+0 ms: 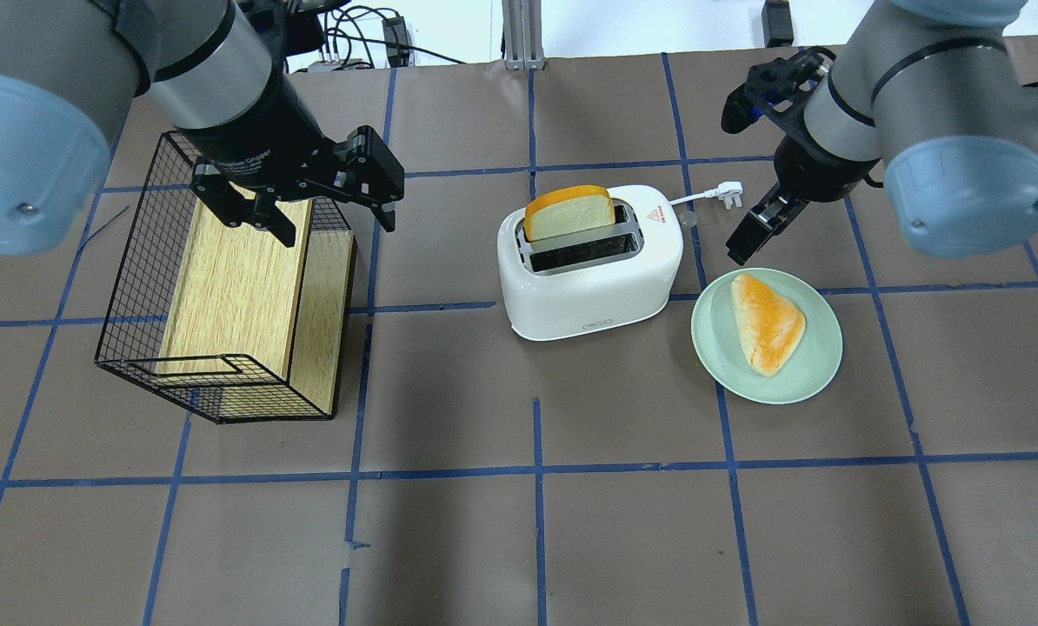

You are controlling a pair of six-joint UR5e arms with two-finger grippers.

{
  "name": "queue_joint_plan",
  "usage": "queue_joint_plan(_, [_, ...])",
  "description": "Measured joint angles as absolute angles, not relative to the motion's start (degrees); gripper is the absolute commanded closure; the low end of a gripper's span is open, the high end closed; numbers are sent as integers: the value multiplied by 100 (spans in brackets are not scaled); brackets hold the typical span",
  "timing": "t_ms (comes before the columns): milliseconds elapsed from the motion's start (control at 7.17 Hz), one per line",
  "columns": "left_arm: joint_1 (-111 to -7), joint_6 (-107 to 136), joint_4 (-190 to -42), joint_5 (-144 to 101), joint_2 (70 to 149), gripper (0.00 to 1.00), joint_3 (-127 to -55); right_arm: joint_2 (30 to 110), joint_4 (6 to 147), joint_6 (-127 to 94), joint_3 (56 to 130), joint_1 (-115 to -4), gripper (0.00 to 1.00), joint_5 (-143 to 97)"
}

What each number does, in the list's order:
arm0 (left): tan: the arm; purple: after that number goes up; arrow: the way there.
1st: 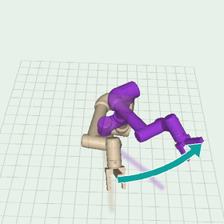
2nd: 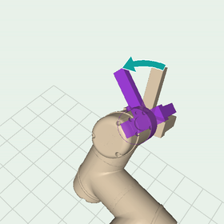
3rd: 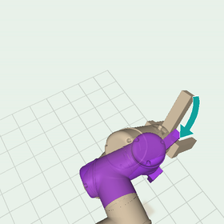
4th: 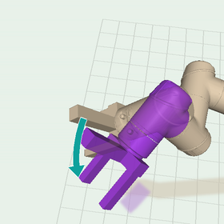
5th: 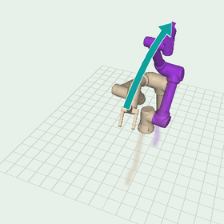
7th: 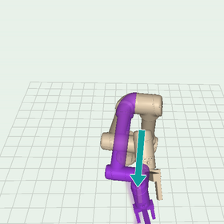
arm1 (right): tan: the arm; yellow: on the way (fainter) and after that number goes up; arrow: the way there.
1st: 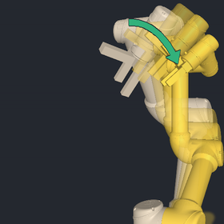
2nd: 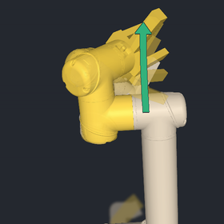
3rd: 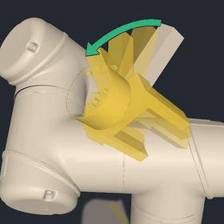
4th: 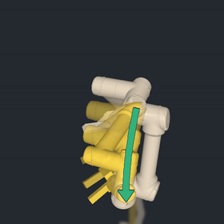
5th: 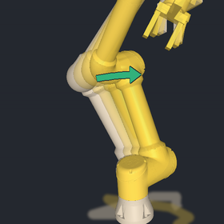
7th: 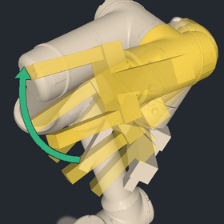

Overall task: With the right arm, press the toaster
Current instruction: 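Lower the right gripper onto the toaster's lever knob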

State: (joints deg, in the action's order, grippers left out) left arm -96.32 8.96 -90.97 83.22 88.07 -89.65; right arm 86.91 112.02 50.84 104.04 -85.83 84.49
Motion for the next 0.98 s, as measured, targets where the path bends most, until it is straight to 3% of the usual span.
queue_joint_plan(140, [-9632,897,-9097,8323,8807,0,-8965,8617,11724,5665,10481,-8591,70,8450])
queue_joint_plan(977, [-9630,896,-9097,8318,8807,0,-8965,8200,12325,7045,10478,-8793,75,7869])
